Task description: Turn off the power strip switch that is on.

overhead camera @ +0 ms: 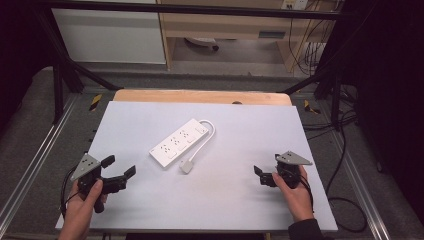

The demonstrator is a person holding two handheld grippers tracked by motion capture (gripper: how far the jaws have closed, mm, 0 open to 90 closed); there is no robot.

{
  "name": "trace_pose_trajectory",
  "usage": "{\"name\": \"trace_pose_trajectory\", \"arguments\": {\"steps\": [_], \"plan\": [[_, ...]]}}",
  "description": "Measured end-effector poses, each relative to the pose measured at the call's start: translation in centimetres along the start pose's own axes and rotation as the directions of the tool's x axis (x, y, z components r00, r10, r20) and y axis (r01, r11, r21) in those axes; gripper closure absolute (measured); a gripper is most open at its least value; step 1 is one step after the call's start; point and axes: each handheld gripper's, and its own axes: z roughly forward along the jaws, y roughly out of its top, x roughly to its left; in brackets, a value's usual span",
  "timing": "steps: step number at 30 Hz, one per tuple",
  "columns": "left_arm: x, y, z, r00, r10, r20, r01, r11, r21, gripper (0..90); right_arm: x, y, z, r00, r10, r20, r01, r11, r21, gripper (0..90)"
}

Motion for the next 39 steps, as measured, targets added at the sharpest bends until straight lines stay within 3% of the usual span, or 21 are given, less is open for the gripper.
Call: {"name": "trace_pose_trajectory", "arguments": {"steps": [6, 9, 17, 20, 22, 29, 35, 39], "plan": [[-0.2, 0.1, 0.2, 0.9993, -0.038, 0.0, 0.038, 0.9993, -0.004, 8.3, 0.2, 0.1, -0.2, 0.9994, -0.034, -0.005, 0.034, 0.999, -0.039, 5.0], [-0.3, 0.3, 0.3, 0.9995, -0.032, 0.004, 0.032, 0.9993, -0.021, 8.0, 0.5, 0.1, -0.3, 0.9982, -0.058, -0.014, 0.057, 0.998, -0.04, 4.6], [-0.4, 0.2, -0.2, 0.9987, -0.049, 0.008, 0.05, 0.998, -0.039, 7.6, 1.3, 0.3, 0.1, 0.998, -0.051, -0.037, 0.049, 0.998, -0.039, 4.7], [-0.3, 0.5, -0.3, 0.9975, -0.07, 0.012, 0.07, 0.9968, -0.037, 7.7, 1.7, 0.3, 0.1, 0.9971, -0.064, -0.043, 0.062, 0.998, -0.033, 5.3], [-0.3, 0.8, -0.1, 0.9938, -0.111, 0.006, 0.111, 0.993, -0.041, 7.9, 1.9, 0.4, 0.1, 0.9964, -0.073, -0.043, 0.072, 0.997, -0.028, 5.5], [-1.1, 1.8, 0.9, 0.9963, -0.084, 0.018, 0.084, 0.9965, -0.003, 8.1, 2.5, 0.5, 0.1, 0.9923, -0.098, -0.077, 0.096, 0.995, -0.03, 5.9], [-2.7, 4.2, 1.9, 0.997, -0.051, 0.058, 0.05, 0.9987, 0.011, 8.0, 2.6, 0.6, -0.2, 0.9936, -0.084, -0.076, 0.081, 0.996, -0.041, 5.7], [-3.8, 5.2, 2.5, 0.9965, -0.016, 0.083, 0.014, 0.9996, 0.023, 7.9, 2.7, 0.6, -0.4, 0.9922, -0.101, -0.073, 0.098, 0.994, -0.039, 5.4]]}}
